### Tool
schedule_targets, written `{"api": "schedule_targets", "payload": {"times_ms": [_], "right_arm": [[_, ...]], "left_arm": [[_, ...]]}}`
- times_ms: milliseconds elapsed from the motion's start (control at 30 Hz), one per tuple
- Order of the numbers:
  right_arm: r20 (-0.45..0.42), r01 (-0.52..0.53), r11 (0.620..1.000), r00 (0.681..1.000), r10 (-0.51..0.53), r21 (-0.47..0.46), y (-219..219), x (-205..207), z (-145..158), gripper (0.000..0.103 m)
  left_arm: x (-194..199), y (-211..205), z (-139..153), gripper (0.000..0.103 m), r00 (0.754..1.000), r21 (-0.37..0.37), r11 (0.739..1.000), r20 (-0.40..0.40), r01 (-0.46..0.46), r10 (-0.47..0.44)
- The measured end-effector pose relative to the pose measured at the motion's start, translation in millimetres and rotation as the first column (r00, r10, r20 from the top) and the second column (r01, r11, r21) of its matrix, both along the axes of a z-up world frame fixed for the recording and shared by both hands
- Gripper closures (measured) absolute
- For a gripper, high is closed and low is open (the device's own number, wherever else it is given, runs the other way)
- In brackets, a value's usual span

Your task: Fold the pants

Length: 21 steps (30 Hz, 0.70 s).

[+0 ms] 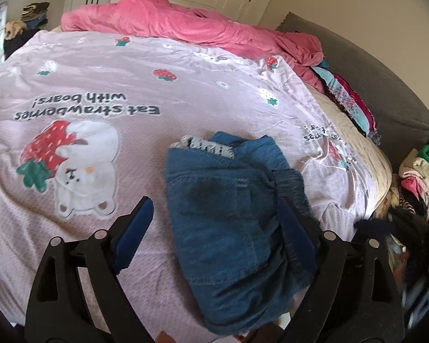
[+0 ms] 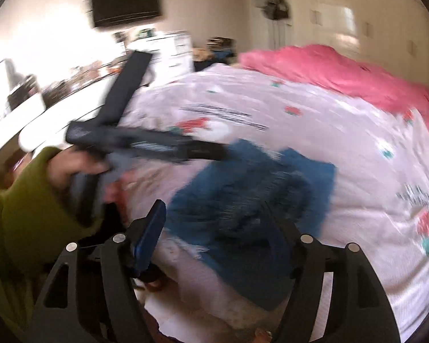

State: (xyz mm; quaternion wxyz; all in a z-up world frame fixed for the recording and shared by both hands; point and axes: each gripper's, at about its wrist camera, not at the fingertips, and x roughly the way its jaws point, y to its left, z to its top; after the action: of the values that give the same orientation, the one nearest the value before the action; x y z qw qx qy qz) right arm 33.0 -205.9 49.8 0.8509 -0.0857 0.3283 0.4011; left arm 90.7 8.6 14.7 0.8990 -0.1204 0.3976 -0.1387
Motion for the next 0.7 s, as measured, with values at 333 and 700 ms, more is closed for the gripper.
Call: {"api": "schedule_targets", "payload": {"times_ms": [333, 700], "right_arm": [[-0.324, 0.306, 0.950, 0.906, -0.272, 0.058, -59, 78, -46, 0.040], [-0.447, 0.279, 0.959, 0.865, -0.229, 0.048, -43, 113, -76, 0.055]], "left_arm": [[-3, 9, -33, 0.020, 0.996, -0.068, 0.997, -0.088, -0.028, 0.022], [5, -15, -47, 0.038, 0.990, -0.067, 0.997, -0.130, 0.043, -0.052]]}}
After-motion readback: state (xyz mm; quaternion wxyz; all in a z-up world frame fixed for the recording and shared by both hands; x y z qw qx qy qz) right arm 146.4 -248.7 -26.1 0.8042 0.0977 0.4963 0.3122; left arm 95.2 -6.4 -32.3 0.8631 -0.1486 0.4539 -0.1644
